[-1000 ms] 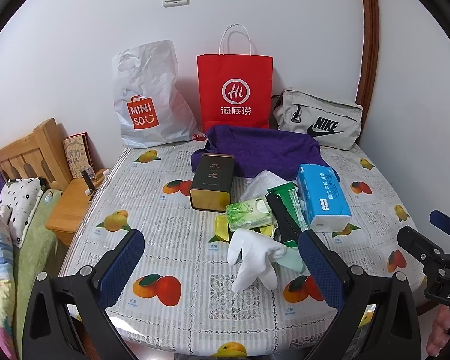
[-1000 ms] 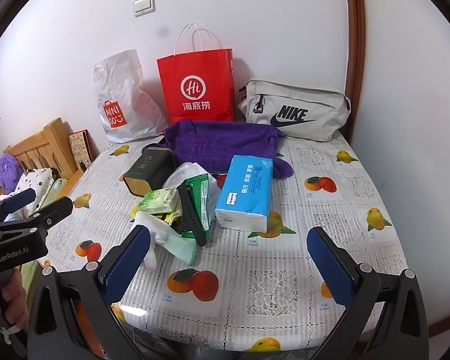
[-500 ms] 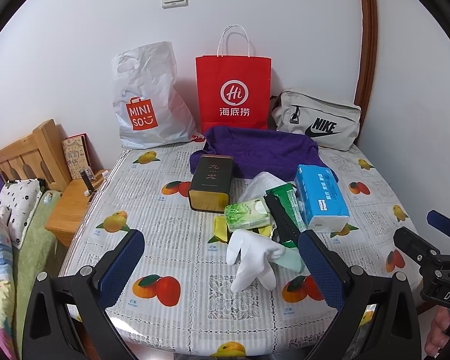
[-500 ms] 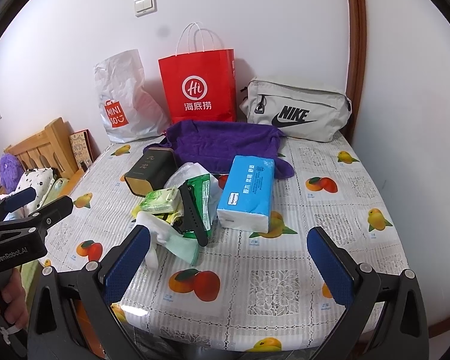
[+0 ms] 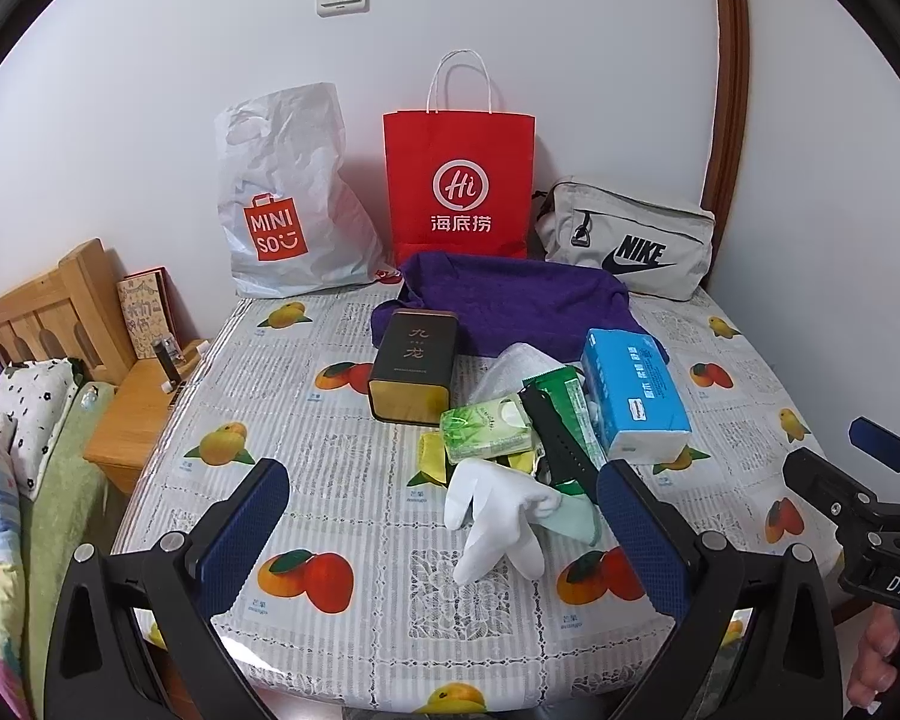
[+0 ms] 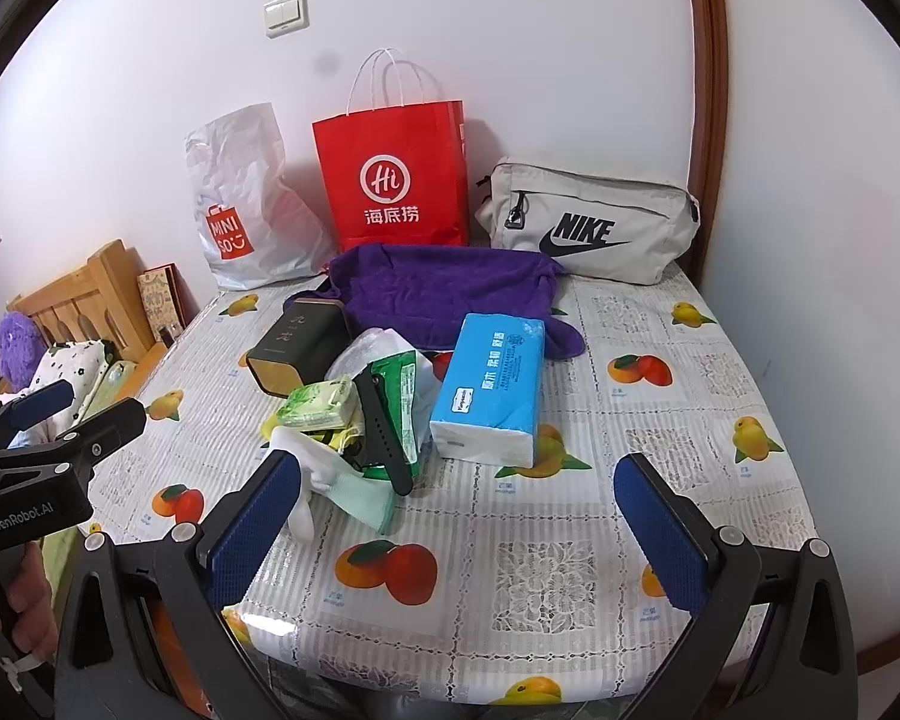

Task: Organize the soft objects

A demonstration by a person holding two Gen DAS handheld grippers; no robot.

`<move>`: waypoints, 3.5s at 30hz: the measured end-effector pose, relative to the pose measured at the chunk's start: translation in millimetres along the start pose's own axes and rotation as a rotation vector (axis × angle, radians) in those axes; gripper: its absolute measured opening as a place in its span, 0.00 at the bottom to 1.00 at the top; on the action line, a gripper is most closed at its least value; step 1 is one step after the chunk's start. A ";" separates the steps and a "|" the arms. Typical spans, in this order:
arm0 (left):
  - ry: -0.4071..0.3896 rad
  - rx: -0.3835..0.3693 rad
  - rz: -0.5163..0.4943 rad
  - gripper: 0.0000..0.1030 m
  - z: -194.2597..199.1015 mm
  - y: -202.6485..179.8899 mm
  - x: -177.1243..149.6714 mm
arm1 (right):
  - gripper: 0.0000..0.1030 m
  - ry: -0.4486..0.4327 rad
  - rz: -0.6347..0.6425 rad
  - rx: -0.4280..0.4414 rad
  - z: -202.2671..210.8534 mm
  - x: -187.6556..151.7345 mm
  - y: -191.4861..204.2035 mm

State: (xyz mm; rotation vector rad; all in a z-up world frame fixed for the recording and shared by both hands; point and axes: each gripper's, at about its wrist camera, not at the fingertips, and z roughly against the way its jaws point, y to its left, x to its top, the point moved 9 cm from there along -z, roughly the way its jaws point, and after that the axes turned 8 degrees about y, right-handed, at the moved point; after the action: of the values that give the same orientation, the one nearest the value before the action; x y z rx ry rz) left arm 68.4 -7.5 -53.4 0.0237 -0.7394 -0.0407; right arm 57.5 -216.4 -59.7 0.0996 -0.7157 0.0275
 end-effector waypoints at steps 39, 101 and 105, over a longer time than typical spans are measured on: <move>0.270 -0.149 -0.111 0.93 -163.5 -50.1 -45.4 | 1.00 0.152 -0.035 -0.034 -108.3 -23.4 -49.3; 0.198 -0.232 0.080 0.11 -152.5 81.1 -29.2 | 0.20 0.329 0.230 0.138 -194.6 -47.6 66.6; 0.206 -0.226 0.080 0.11 -154.3 80.2 -29.9 | 0.21 0.362 0.224 0.136 -202.7 -54.6 63.1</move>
State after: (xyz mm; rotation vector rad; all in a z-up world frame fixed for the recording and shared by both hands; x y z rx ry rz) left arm 152.6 75.0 -184.6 -0.2144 -0.5257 -0.0443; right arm 145.0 -132.7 -242.4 0.1405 -0.3598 0.3014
